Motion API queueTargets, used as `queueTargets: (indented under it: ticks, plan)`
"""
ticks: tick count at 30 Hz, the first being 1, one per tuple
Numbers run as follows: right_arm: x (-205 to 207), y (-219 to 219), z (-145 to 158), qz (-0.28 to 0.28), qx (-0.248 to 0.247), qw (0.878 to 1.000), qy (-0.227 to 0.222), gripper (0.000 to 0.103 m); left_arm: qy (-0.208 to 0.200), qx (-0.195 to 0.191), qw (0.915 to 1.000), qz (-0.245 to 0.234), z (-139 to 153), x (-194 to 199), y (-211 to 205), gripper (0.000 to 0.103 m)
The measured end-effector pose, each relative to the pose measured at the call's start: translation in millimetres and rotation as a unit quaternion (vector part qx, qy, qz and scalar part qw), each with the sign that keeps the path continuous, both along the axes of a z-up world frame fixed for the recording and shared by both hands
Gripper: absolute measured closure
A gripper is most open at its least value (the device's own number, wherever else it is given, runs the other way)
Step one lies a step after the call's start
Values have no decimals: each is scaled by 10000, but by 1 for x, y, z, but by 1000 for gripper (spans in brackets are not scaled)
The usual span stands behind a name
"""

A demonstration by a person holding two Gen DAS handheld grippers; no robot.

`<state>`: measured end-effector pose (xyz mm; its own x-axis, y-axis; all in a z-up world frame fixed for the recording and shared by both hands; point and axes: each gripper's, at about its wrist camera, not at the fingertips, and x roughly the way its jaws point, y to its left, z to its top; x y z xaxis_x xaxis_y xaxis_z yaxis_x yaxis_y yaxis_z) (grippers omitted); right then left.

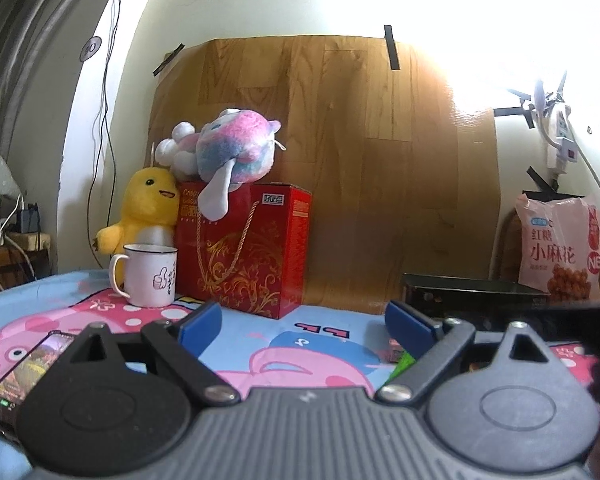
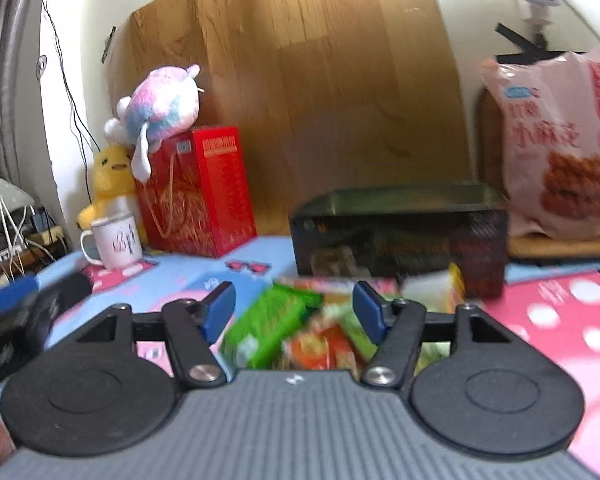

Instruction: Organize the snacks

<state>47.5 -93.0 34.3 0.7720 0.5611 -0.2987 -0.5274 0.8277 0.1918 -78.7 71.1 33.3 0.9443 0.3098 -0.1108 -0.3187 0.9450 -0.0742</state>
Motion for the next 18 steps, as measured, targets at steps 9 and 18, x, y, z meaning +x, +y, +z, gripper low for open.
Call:
queueTargets:
  ticks: [9, 18]
  plan:
    - [72, 29, -10, 584, -280, 9907, 1200, 71, -120, -22, 9999, 98, 1, -2, 1, 11]
    - [4, 8, -22, 1361, -224, 9810, 1366, 92, 49, -324, 9995, 52, 0, 3, 11, 11]
